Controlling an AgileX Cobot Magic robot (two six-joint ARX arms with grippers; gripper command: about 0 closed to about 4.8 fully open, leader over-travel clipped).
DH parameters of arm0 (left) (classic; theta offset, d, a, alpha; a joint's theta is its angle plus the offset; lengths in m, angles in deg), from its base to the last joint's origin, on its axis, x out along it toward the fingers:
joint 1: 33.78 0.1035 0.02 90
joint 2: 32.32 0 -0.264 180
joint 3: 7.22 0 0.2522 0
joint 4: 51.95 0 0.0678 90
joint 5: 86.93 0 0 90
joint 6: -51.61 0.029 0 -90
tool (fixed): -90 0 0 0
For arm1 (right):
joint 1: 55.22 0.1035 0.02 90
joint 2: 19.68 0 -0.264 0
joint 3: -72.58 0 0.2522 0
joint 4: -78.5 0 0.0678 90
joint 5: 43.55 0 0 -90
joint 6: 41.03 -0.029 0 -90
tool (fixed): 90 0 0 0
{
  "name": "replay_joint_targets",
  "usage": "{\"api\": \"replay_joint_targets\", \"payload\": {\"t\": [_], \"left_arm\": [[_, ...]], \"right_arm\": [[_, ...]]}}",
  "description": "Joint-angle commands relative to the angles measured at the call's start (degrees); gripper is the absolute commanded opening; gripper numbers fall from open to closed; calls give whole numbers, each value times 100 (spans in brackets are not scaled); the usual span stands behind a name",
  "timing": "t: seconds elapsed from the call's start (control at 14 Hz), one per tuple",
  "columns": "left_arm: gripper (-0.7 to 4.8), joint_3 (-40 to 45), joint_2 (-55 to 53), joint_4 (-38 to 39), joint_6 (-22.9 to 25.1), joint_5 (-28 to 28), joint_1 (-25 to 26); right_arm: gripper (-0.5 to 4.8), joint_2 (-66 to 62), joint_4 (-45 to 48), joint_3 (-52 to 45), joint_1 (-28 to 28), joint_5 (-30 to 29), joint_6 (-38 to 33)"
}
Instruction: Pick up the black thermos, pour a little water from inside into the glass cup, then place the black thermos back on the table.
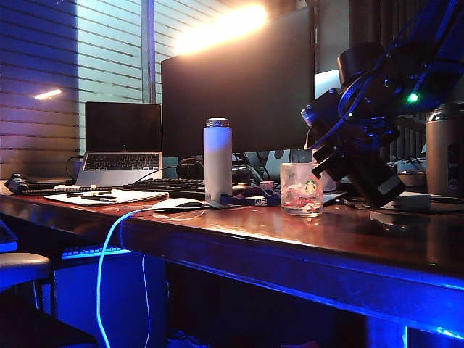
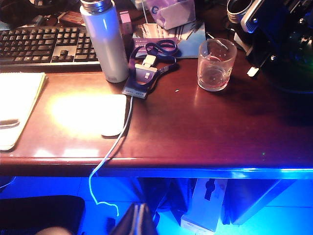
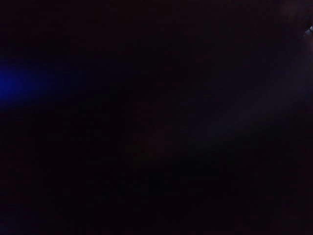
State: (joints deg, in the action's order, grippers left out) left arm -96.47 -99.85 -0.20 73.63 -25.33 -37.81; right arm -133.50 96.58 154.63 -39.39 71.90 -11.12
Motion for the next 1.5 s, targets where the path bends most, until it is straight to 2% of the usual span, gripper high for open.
{"api": "replay_joint_targets", "payload": {"t": [0.07,0.93,1.14,1.5], "left_arm": [[23,-17,17,-26,4,-31,-11],[23,-17,17,22,4,-31,-11],[22,-17,17,22,4,-31,-11],[22,-17,17,22,4,-31,-11]], "right_arm": [[-2,-55,380,238,7,42,81],[-2,-323,267,525,7,55,682],[-2,-326,271,529,7,59,1069],[-2,-339,269,758,7,293,1305]]}}
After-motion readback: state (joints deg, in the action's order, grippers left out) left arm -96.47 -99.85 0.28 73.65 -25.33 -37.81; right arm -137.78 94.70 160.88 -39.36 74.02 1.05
